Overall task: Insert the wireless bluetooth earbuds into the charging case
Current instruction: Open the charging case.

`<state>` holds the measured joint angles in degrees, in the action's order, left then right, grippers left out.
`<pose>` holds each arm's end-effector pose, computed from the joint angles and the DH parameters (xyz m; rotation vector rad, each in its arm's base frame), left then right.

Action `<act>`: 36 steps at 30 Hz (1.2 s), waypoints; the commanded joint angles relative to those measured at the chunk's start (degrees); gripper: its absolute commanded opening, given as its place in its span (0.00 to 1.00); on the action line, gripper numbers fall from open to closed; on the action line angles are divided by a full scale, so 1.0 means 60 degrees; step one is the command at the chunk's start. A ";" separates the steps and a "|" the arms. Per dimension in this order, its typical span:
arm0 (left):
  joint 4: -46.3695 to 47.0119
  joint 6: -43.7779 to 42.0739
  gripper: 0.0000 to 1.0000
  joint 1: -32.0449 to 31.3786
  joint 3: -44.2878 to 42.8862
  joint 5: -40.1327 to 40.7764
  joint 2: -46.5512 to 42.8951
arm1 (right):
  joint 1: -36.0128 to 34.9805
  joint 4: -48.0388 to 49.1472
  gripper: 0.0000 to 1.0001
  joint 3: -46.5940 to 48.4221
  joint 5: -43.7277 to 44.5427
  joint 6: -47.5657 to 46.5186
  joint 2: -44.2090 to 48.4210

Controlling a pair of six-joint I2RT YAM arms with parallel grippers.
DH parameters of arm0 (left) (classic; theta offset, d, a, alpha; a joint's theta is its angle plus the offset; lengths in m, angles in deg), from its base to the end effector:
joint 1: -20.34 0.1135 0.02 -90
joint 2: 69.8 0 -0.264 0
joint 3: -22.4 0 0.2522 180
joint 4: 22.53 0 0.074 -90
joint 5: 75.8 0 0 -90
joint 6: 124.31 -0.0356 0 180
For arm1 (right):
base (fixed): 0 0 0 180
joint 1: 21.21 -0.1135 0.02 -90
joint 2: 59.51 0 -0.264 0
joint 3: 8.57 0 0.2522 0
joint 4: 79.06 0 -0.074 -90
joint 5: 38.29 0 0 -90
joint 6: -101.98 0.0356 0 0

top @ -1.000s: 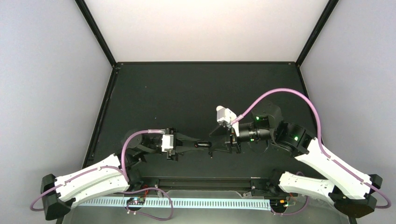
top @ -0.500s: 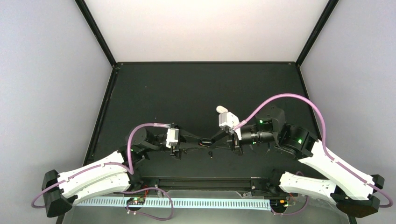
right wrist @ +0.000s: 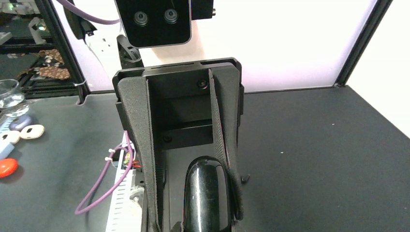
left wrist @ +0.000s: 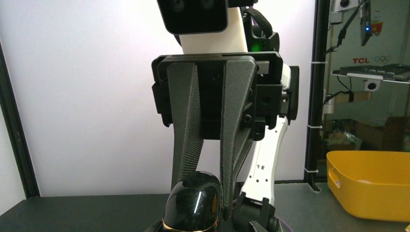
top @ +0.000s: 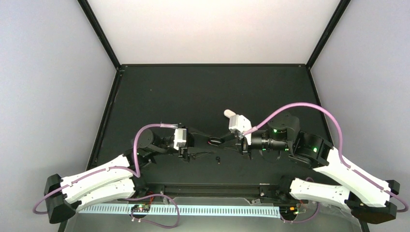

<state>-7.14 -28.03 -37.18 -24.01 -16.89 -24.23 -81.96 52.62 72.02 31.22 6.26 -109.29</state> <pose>0.0853 -0.1682 0.3349 1.0409 1.0066 -1.2768 0.0715 0.1531 0.4120 -1.2931 1.4990 0.9793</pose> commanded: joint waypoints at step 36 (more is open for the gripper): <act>-0.0015 0.0597 0.29 -0.0057 -0.0708 0.0153 0.0851 | -0.0549 0.0692 0.01 -0.0385 0.1559 -0.1011 0.0731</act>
<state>-7.23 -25.21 -37.18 -26.61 -14.95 -19.40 -85.15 53.84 70.25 39.88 0.32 -105.56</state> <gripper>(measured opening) 0.323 0.162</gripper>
